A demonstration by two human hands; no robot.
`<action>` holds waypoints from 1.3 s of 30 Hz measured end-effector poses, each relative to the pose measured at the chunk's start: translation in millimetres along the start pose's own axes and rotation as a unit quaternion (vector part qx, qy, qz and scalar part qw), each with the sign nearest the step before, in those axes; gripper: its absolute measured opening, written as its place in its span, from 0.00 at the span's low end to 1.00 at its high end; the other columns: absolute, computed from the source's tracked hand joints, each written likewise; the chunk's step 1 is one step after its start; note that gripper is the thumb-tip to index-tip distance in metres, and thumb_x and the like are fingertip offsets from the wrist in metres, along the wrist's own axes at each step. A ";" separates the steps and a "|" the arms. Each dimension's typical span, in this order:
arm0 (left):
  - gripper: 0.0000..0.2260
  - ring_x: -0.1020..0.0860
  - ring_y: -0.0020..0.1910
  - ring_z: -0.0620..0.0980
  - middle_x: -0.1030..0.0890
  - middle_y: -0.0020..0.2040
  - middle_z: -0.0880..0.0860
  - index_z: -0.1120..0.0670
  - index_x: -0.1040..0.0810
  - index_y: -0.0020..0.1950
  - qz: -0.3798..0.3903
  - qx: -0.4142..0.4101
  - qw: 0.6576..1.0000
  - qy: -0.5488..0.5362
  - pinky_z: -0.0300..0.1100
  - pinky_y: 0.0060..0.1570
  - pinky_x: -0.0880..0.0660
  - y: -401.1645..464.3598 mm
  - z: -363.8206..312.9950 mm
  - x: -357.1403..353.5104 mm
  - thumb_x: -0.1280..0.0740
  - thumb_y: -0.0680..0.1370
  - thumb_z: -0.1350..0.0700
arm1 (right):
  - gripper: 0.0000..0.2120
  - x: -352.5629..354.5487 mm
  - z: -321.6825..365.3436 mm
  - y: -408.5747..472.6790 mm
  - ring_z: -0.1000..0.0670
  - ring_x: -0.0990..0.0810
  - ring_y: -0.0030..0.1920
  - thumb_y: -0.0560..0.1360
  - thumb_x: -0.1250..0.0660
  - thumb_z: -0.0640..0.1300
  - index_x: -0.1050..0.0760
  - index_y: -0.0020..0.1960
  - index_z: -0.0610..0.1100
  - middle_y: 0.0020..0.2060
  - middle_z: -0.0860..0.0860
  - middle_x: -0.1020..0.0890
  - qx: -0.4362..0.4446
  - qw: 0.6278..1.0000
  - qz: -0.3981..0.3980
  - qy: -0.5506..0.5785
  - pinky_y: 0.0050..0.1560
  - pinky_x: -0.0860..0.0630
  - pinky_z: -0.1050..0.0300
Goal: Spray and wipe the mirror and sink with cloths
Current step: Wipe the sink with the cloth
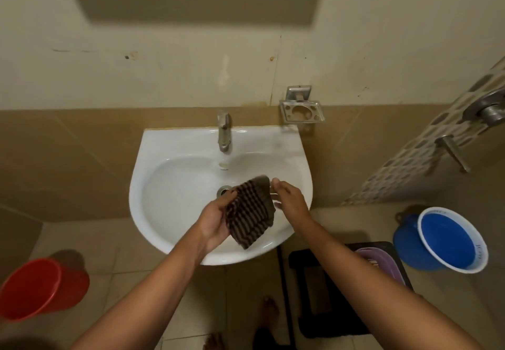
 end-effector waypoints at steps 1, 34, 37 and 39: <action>0.20 0.26 0.66 0.63 0.24 0.66 0.63 0.59 0.27 0.69 0.007 -0.006 0.999 -0.035 0.59 0.68 0.32 -6.8 -5.3 2.7 0.42 0.82 0.51 | 0.22 -10.3 1.8 -7.4 0.46 0.20 0.57 0.80 0.44 0.60 0.22 0.59 0.44 0.55 0.44 0.18 -0.048 0.997 0.007 0.061 0.59 0.23 0.49; 0.12 0.19 0.54 0.58 0.17 0.56 0.57 0.59 0.21 0.61 0.077 0.082 0.958 0.263 0.50 0.47 0.20 -11.0 46.3 -74.0 0.33 0.77 0.63 | 0.18 79.8 -32.9 -121.9 0.40 0.19 0.56 0.72 0.33 0.27 0.24 0.60 0.40 0.55 0.40 0.17 -0.039 0.944 -0.153 0.290 0.58 0.22 0.45; 0.13 0.19 0.55 0.57 0.18 0.57 0.57 0.60 0.23 0.61 0.057 0.084 0.937 0.335 0.49 0.46 0.19 5.4 73.0 -107.1 0.33 0.77 0.66 | 0.20 119.0 -57.9 -137.2 0.43 0.19 0.58 0.75 0.35 0.29 0.26 0.64 0.43 0.57 0.44 0.18 -0.058 0.958 -0.196 0.200 0.60 0.23 0.44; 0.13 0.19 0.54 0.56 0.18 0.57 0.57 0.59 0.23 0.62 0.048 0.072 0.914 0.397 0.51 0.48 0.19 18.9 89.8 -130.5 0.34 0.78 0.65 | 0.21 141.9 -73.1 -144.0 0.47 0.21 0.59 0.76 0.36 0.31 0.28 0.67 0.45 0.58 0.48 0.19 -0.062 0.967 -0.223 0.106 0.62 0.24 0.45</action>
Point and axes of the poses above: each hand's wrist, its own y-axis towards the middle knuckle, its own x-axis out of the back of the hand, z = x × y, the point moved 6 cm from there along y, towards the middle knuckle
